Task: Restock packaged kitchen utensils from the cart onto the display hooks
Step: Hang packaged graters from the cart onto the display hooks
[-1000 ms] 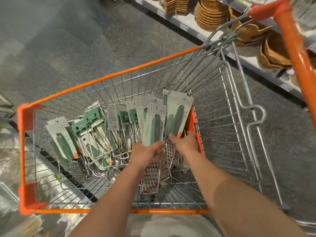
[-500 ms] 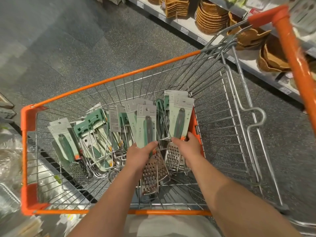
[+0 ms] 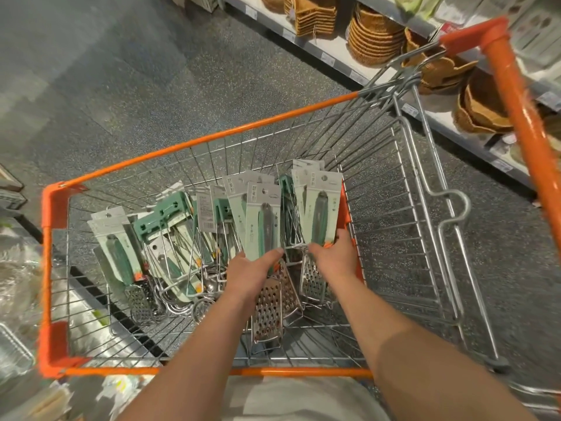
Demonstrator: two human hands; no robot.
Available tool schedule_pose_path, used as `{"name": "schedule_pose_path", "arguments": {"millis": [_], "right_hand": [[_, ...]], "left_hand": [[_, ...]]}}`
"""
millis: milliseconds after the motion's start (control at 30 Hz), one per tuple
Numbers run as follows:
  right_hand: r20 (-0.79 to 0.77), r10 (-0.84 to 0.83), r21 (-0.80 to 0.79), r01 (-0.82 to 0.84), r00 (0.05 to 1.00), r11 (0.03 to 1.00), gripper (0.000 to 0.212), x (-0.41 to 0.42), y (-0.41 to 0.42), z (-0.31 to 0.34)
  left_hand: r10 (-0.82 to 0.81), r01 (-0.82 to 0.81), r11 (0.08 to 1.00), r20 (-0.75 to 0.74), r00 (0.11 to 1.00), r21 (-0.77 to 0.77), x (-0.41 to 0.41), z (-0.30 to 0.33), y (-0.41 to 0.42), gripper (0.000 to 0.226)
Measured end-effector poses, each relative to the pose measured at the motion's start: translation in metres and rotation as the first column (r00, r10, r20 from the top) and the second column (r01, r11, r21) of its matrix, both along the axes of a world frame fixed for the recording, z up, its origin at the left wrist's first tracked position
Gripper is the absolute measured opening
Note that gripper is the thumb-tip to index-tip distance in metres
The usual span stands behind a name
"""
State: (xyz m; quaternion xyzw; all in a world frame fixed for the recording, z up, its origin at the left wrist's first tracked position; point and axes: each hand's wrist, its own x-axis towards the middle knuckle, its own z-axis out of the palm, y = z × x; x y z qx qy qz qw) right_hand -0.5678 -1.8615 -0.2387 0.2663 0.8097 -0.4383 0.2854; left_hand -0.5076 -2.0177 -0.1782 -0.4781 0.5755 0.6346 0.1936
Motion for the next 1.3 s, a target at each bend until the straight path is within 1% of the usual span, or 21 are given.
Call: {"name": "schedule_pose_path", "arguments": {"millis": [67, 100, 200, 333, 400, 467, 533, 567, 633, 667, 733, 800, 867, 1000, 1067, 1133, 1167, 1233, 1300], "right_hand": [[0.011, -0.032, -0.075, 0.033, 0.999, 0.997, 0.048, 0.000, 0.002, -0.001], [0.016, -0.041, -0.099, 0.042, 0.999, 0.994, 0.047, -0.001, 0.004, 0.000], [0.058, -0.115, -0.194, 0.124, 0.992, 0.973, 0.040, -0.003, 0.014, 0.006], [0.122, -0.190, -0.284, 0.217, 0.974, 0.934, 0.039, -0.010, 0.027, 0.024], [0.143, -0.176, -0.352, 0.216, 0.974, 0.911, 0.027, -0.011, 0.033, 0.038], [0.148, -0.154, -0.438, 0.204, 0.977, 0.876, 0.021, -0.012, 0.038, 0.053], [0.153, -0.148, -0.515, 0.207, 0.977, 0.832, 0.022, -0.015, 0.041, 0.066], [0.146, -0.136, -0.557, 0.195, 0.980, 0.807, 0.023, -0.018, 0.041, 0.073], [0.145, -0.105, -0.630, 0.173, 0.984, 0.757, 0.026, -0.024, 0.039, 0.083], [0.146, -0.084, -0.665, 0.160, 0.986, 0.729, 0.029, -0.027, 0.036, 0.088], [0.120, 0.003, -0.718, 0.084, 0.993, 0.691, 0.033, -0.030, 0.026, 0.100], [0.072, 0.094, -0.712, -0.015, 0.993, 0.703, 0.034, -0.031, 0.010, 0.108], [0.021, 0.165, -0.691, -0.105, 0.986, 0.715, 0.035, -0.030, -0.006, 0.116], [-0.057, 0.297, -0.661, -0.259, 0.953, 0.704, 0.037, -0.017, -0.045, 0.130], [-0.104, 0.365, -0.645, -0.342, 0.925, 0.684, 0.037, -0.003, -0.065, 0.140], [-0.157, 0.431, -0.629, -0.426, 0.889, 0.650, 0.032, 0.014, -0.085, 0.153], [-0.180, 0.458, -0.622, -0.461, 0.871, 0.633, 0.028, 0.022, -0.092, 0.160], [-0.216, 0.511, -0.625, -0.520, 0.832, 0.582, 0.021, 0.046, -0.109, 0.178], [-0.228, 0.560, -0.638, -0.557, 0.796, 0.532, 0.020, 0.076, -0.123, 0.193]], "left_hand": [[0.009, -0.009, 1.000, -0.014, 1.000, -0.012, 0.000, 0.005, -0.002, 0.135], [0.016, -0.016, 1.000, -0.010, 1.000, -0.018, 0.000, 0.009, -0.004, 0.132], [0.039, -0.040, 0.999, -0.017, 0.999, -0.037, 0.003, 0.013, -0.008, 0.092], [0.033, -0.034, 0.998, -0.031, 0.999, -0.043, -0.003, 0.038, -0.003, 0.093], [0.032, -0.032, 0.999, -0.038, 0.999, 0.010, -0.008, 0.044, 0.001, 0.093], [0.026, -0.025, 0.999, -0.036, 0.999, 0.023, -0.011, 0.045, 0.005, 0.107], [0.057, -0.057, 0.998, -0.050, 0.997, 0.016, -0.015, 0.044, 0.009, 0.116], [0.076, -0.074, 0.997, -0.058, 0.995, 0.025, -0.016, 0.045, 0.011, 0.119], [0.150, -0.140, 0.984, -0.087, 0.985, 0.110, -0.016, 0.050, 0.015, 0.118], [0.197, -0.184, 0.972, -0.081, 0.977, 0.144, -0.016, 0.053, 0.017, 0.111], [0.258, -0.237, 0.947, -0.074, 0.963, 0.216, -0.014, 0.059, 0.022, 0.091], [0.293, -0.263, 0.928, -0.079, 0.953, 0.262, -0.010, 0.067, 0.021, 0.079], [0.360, -0.324, 0.903, -0.083, 0.929, 0.281, -0.002, 0.072, 0.017, 0.078], [0.553, -0.498, 0.822, -0.173, 0.815, 0.277, 0.024, 0.086, 0.002, 0.067], [0.657, -0.606, 0.753, -0.240, 0.715, 0.255, 0.041, 0.094, -0.005, 0.069], [0.729, -0.690, 0.681, -0.324, 0.603, 0.248, 0.062, 0.102, -0.012, 0.078], [0.749, -0.713, 0.651, -0.369, 0.550, 0.260, 0.070, 0.107, -0.015, 0.076], [0.793, -0.774, 0.572, -0.425, 0.438, 0.270, 0.097, 0.119, -0.020, 0.061], [0.825, -0.831, 0.482, -0.462, 0.324, 0.278, 0.129, 0.131, -0.026, 0.046]]}}
